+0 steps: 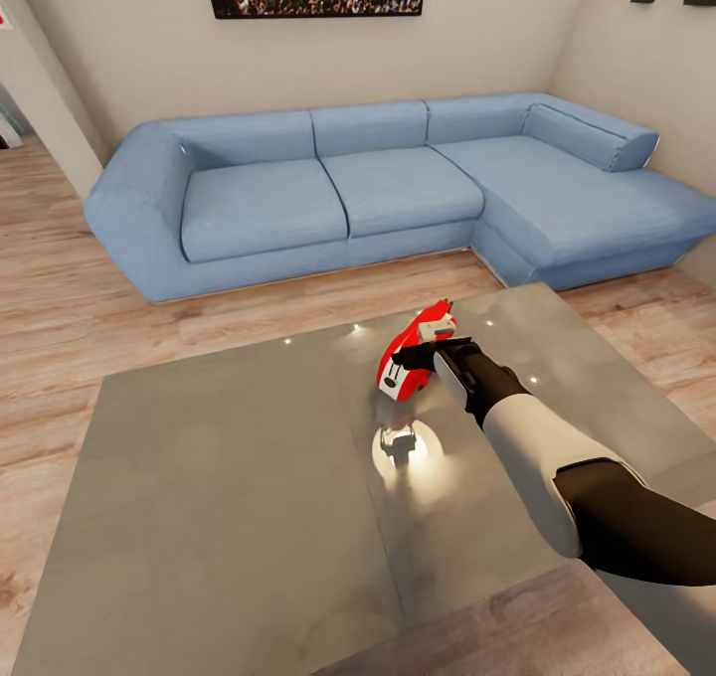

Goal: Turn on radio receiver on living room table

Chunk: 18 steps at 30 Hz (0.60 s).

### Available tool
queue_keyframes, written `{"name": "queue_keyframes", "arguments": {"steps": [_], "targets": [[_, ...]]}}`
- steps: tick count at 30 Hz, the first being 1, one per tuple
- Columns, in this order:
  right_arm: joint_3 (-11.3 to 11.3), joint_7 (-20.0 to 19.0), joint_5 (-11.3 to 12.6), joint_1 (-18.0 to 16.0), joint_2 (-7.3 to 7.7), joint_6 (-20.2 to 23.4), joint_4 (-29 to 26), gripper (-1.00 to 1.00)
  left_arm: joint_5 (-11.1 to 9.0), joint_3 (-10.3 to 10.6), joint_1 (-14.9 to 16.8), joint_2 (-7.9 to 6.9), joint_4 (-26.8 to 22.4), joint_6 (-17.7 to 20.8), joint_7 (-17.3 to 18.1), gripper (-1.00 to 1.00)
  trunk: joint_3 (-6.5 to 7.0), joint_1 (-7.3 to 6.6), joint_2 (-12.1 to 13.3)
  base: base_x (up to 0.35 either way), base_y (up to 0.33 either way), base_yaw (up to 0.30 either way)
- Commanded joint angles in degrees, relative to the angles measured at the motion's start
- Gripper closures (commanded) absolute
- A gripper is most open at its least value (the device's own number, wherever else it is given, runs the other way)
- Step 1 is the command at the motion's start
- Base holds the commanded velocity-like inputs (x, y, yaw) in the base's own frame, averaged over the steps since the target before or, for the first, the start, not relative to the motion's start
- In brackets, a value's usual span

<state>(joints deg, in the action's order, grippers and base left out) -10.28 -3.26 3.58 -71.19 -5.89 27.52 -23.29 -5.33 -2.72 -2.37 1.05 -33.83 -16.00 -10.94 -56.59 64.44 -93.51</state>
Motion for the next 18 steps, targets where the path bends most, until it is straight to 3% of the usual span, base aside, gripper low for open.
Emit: {"name": "queue_keyframes", "arguments": {"steps": [1, 18], "targets": [[0.0, 0.0, -0.1, 0.0, 0.0, 0.0, 0.0, -1.0, 0.0, 0.0, 0.0, 0.0, 0.0, 0.0, 0.0, -1.0, 0.0, 0.0, 0.0, 0.0, 0.0, 0.0], [-0.1, 0.3, -0.2, 0.0, 0.0, -0.9, 0.0, -1.0, 0.1, 0.0, 0.0, 0.09, 0.0, 0.0, 0.0, -1.0, -0.39, 0.0, 0.0, 0.0, 0.0, 0.0]]}}
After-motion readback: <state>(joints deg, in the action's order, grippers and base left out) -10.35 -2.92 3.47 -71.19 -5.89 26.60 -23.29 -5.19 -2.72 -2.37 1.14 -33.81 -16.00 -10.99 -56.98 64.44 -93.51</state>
